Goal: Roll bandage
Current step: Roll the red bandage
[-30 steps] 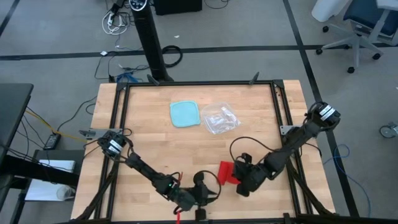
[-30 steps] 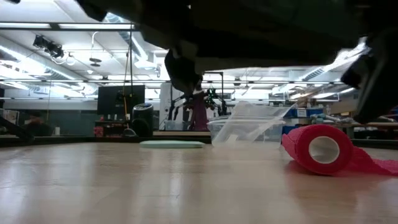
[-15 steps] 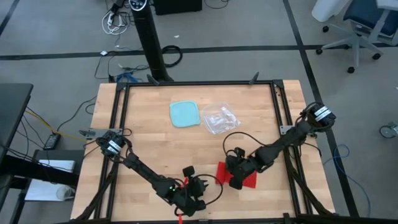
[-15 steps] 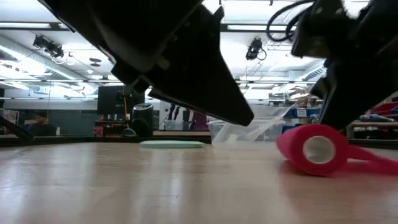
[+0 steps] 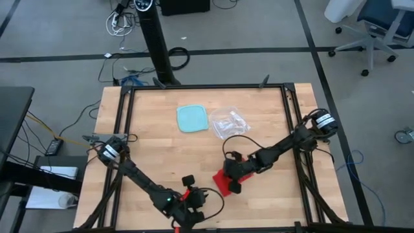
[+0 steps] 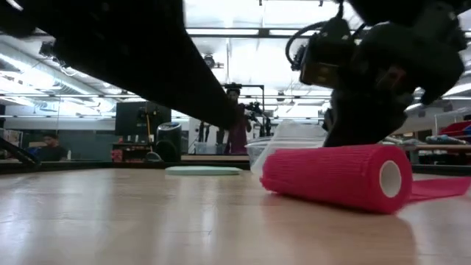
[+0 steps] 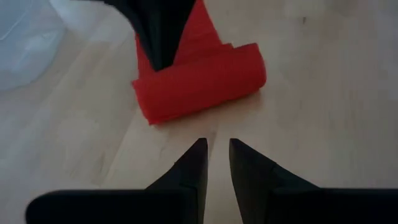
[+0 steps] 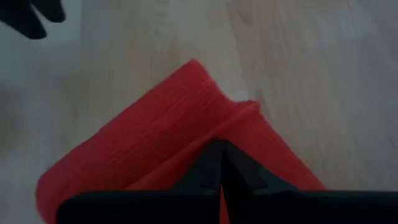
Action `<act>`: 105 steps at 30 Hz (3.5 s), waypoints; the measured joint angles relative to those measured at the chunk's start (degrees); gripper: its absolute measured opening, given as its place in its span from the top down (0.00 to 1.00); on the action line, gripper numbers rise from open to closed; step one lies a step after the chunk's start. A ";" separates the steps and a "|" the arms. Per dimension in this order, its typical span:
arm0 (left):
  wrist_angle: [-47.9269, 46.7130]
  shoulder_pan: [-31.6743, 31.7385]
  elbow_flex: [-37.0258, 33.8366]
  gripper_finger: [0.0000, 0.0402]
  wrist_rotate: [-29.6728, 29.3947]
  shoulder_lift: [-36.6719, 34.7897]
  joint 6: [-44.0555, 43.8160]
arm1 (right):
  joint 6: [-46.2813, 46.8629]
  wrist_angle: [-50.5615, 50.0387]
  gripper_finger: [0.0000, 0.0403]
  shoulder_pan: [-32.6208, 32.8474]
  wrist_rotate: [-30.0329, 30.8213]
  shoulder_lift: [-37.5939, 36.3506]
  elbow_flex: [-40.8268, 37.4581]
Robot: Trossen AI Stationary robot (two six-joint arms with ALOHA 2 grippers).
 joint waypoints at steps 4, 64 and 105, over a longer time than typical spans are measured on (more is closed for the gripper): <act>0.36 -2.13 -0.05 0.82 0.92 -0.08 -1.08 | -0.62 -0.51 0.99 -0.65 -0.52 -0.34 -0.02; 8.58 19.31 4.46 0.82 34.42 2.67 16.74 | 11.25 -23.22 0.98 4.10 -0.35 -4.97 -2.93; 8.28 18.86 4.35 0.82 36.29 2.84 16.90 | 7.82 -42.15 0.98 2.54 -0.02 -5.64 -2.14</act>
